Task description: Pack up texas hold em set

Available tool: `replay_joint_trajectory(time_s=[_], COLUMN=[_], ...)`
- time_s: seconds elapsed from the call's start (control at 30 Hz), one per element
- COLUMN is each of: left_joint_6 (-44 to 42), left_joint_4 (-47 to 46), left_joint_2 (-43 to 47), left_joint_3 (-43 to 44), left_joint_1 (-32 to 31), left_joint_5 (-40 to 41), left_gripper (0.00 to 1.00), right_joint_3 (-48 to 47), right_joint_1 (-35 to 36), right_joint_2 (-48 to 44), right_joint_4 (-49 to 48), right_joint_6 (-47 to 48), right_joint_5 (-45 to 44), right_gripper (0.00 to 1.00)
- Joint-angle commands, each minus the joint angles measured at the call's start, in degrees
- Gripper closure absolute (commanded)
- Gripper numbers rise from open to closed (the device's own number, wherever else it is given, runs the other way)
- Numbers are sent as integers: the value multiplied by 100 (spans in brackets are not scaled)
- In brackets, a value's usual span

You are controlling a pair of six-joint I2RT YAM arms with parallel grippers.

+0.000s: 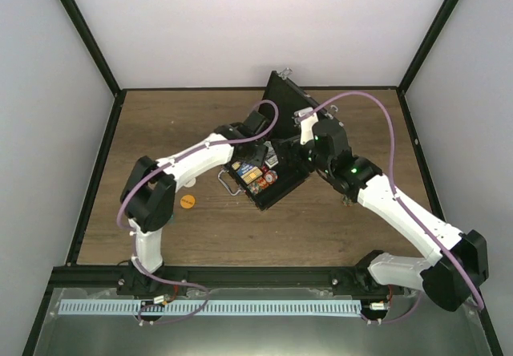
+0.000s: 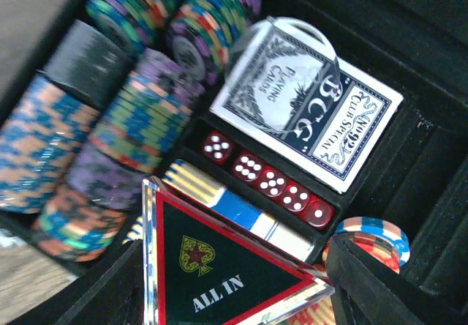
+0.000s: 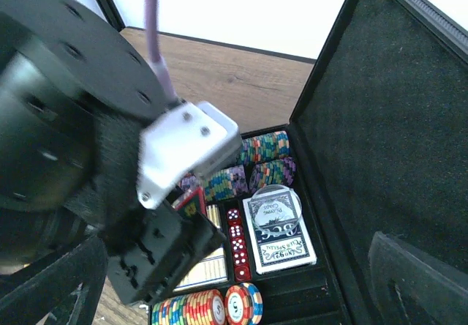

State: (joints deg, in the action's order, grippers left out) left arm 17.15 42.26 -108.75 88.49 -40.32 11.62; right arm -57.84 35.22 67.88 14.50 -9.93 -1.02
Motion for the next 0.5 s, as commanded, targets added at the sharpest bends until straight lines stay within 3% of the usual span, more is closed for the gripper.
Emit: replay_joint_trajectory(time_s=[0.0, 0.17, 0.47], left_joint_6=[413, 579, 808], left_joint_4=[-356, -506, -470], left_joint_2=[-461, -743, -827], left_joint_3=[162, 169, -39], left_joint_1=[-91, -276, -439], left_joint_5=[-333, -443, -257], left_gripper=[43, 43, 43], right_joint_3=[113, 225, 362], right_joint_1=[-33, -33, -32], right_joint_2=[-355, -751, -824], right_joint_4=[-132, -199, -299], right_joint_6=[21, -7, -17], right_joint_5=[-307, -730, -734], right_gripper=[0, 0, 0])
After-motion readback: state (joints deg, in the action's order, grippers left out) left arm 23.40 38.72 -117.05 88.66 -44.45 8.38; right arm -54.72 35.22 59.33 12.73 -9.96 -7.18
